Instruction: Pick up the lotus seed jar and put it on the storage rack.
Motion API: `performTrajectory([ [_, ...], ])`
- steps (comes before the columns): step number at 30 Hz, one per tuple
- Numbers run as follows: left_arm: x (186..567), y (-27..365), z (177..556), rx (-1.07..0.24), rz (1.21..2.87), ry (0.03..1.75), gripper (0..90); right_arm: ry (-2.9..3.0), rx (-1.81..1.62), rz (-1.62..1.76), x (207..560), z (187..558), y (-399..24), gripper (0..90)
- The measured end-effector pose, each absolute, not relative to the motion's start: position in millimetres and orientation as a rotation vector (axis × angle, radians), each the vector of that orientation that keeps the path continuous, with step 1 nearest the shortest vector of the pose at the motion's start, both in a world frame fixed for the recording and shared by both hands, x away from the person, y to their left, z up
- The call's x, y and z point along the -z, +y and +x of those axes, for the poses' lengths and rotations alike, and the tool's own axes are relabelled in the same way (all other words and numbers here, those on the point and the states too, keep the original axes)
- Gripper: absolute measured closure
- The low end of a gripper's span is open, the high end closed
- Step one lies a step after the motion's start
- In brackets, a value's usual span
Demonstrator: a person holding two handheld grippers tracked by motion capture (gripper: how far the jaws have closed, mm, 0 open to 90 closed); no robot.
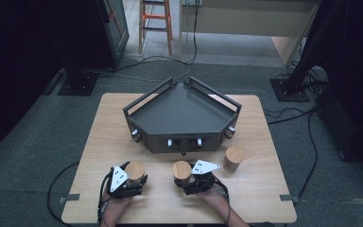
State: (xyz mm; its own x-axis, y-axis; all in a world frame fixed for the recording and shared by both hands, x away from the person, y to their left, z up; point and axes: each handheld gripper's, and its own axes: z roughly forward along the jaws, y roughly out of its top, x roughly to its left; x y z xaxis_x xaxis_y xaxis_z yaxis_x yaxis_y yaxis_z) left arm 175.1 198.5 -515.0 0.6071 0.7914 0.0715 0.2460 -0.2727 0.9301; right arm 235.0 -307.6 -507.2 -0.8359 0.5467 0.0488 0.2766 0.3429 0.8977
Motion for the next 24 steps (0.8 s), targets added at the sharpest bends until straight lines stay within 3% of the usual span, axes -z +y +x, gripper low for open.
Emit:
performTrajectory([
  [24, 516.3, 200.9, 174.6, -0.662, 1.792, 0.859, 11.7, 2.351, -1.485, 0.745, 506.5, 235.2, -306.9, 18.1],
])
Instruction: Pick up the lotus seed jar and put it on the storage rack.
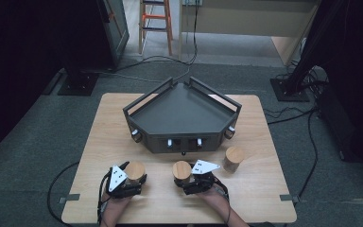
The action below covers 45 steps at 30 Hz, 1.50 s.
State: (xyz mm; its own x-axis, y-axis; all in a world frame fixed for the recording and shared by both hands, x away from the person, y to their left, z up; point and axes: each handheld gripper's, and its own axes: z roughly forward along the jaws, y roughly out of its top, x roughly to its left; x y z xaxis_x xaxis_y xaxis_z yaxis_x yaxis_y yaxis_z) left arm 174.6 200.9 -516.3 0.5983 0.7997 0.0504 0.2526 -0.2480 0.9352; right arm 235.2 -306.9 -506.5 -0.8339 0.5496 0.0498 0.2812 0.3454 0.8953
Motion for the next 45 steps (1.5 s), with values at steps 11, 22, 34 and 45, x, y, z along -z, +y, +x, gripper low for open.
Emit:
performTrajectory([
  [11, 516.2, 199.2, 174.2, -0.668, 1.797, 0.857, 11.8, 2.348, -1.48, 0.752, 506.3, 235.0, -306.3, 18.0],
  [22, 515.8, 198.5, 173.7, -0.675, 1.803, 0.852, 15.7, 2.349, -1.475, 0.757, 505.9, 234.8, -305.6, 18.0],
  [34, 515.5, 199.7, 174.2, -0.658, 1.805, 0.845, 24.2, 2.349, -1.473, 0.759, 505.8, 234.6, -305.2, 18.0],
  [45, 515.0, 200.3, 173.7, -0.648, 1.797, 0.864, 25.1, 2.347, -1.472, 0.757, 505.8, 234.5, -305.2, 18.0],
])
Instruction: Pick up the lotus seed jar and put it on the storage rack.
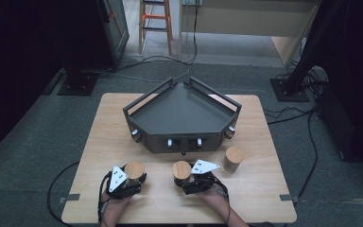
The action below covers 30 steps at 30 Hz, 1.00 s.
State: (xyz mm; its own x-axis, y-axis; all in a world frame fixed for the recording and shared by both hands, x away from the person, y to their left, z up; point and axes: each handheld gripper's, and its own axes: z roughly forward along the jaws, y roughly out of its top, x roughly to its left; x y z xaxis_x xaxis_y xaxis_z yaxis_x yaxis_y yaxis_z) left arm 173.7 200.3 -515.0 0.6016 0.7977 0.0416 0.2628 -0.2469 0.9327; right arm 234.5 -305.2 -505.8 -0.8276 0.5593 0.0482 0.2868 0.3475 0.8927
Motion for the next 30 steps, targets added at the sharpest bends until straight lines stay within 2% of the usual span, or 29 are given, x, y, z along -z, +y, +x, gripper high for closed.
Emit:
performTrajectory([
  [30, 500.1, 194.0, 176.2, -0.641, 1.815, 0.865, 25.0, 2.342, -1.472, 0.757, 506.0, 233.7, -305.1, 18.0],
])
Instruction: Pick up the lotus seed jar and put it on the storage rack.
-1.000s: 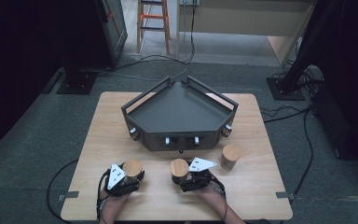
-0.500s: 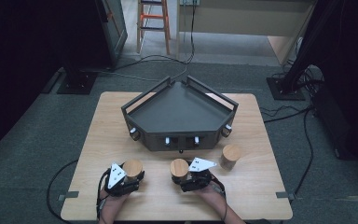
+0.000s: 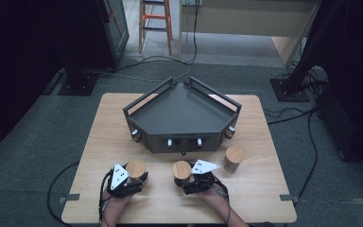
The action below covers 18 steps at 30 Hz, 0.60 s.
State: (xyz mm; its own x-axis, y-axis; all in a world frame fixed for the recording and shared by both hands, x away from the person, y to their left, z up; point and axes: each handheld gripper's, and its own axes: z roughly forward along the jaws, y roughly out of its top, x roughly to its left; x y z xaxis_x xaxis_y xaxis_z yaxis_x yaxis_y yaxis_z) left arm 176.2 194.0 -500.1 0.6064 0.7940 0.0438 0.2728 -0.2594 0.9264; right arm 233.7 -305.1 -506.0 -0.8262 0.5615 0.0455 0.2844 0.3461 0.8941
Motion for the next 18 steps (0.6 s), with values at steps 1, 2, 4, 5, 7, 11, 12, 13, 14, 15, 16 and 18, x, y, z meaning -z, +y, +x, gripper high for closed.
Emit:
performTrajectory([
  [1, 499.7, 194.1, 176.4, -0.641, 1.81, 0.865, 24.9, 2.342, -1.473, 0.757, 506.0, 233.7, -305.1, 18.0],
  [2, 498.5, 194.4, 176.8, -0.638, 1.808, 0.864, 24.9, 2.342, -1.473, 0.757, 506.0, 233.7, -305.1, 18.0],
  [4, 496.7, 194.4, 177.5, -0.635, 1.804, 0.864, 25.0, 2.342, -1.473, 0.757, 506.0, 233.6, -305.1, 18.0],
  [5, 495.8, 194.2, 178.1, -0.634, 1.803, 0.863, 25.0, 2.342, -1.473, 0.756, 506.0, 233.6, -305.1, 18.0],
  [7, 494.0, 193.5, 178.6, -0.637, 1.804, 0.861, 24.9, 2.343, -1.472, 0.756, 505.8, 233.7, -305.1, 18.0],
  [11, 490.2, 191.9, 178.6, -0.646, 1.796, 0.874, 24.9, 2.343, -1.471, 0.755, 505.8, 233.7, -305.0, 18.0],
  [12, 488.8, 191.6, 178.7, -0.65, 1.795, 0.872, 24.9, 2.343, -1.471, 0.755, 505.8, 233.7, -305.0, 18.0],
  [13, 487.9, 191.4, 178.7, -0.652, 1.795, 0.87, 24.9, 2.344, -1.471, 0.755, 505.8, 233.7, -305.0, 18.0],
  [14, 486.2, 190.9, 178.7, -0.654, 1.797, 0.869, 24.9, 2.344, -1.471, 0.755, 505.8, 233.7, -305.0, 18.0],
  [15, 484.9, 190.3, 178.7, -0.658, 1.795, 0.863, 24.9, 2.343, -1.472, 0.755, 506.0, 233.7, -305.0, 18.0],
  [16, 483.7, 189.9, 178.9, -0.661, 1.795, 0.858, 24.9, 2.344, -1.471, 0.754, 505.8, 233.8, -305.1, 18.0],
  [18, 481.9, 189.5, 179.5, -0.658, 1.791, 0.855, 24.9, 2.344, -1.471, 0.755, 505.8, 233.8, -305.1, 18.0],
])
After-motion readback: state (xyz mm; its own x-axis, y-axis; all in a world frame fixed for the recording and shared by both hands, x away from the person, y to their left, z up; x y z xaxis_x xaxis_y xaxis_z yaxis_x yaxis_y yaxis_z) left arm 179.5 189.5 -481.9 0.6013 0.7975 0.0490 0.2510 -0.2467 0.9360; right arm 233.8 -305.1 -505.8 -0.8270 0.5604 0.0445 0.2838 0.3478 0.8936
